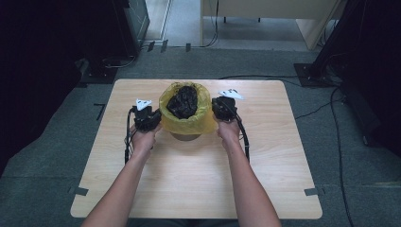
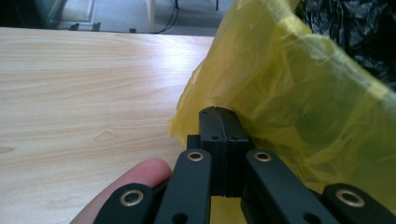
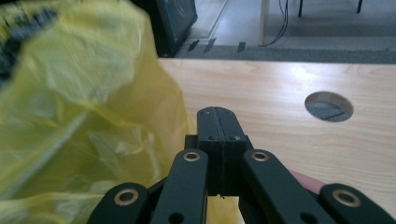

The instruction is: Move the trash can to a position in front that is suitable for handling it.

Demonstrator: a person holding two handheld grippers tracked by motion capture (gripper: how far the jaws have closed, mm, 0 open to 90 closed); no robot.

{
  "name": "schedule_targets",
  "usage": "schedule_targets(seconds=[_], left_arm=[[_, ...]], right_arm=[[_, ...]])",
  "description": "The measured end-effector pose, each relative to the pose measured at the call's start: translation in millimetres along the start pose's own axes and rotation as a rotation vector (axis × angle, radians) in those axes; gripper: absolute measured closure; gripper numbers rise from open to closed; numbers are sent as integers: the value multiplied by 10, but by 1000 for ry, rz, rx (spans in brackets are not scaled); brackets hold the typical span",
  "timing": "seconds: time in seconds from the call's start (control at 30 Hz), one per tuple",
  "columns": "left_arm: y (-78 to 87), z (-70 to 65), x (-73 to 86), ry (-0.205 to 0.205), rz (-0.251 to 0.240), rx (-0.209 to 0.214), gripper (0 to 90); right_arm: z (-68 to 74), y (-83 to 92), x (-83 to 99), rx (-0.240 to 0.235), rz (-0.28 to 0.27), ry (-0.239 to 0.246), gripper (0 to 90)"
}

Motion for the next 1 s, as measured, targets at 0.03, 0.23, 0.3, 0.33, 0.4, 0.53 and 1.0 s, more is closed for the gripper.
schedule_targets(seconds=[0.03,0.23,0.3,0.33,0.4,0.53,1.0], left_arm=[[-7,2,1,-5,3,5,900],[-10,2,-14,97,8,97,900],[2,-24,-23,71,3,90,900],[2,-38,-27,61,2,88,900],[-7,-57,-24,53,2,95,900],[-8,-103,-14,25,-1,87,900],[140,-230,115,0,-1,109,900]], right_arm=[[25,-53,48,-20,12,3,900],[64,-73,100,-64,-13,2,900],[54,-53,140,-47,-23,53,900],[51,-41,149,-43,-22,60,900],[42,-30,153,-38,-24,66,900],[12,20,162,-26,-15,75,900],[16,325,331,2,-17,112,900]])
Point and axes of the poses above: each handheld gripper's, and its own axes: y roughly backward along the jaws, x roughly out of its underside, z roughly to its left, the point moved 4 cm from there along -y, roughly forward along the jaws, and after that the axes turned 1 degree about x, right-handed, at the moved point
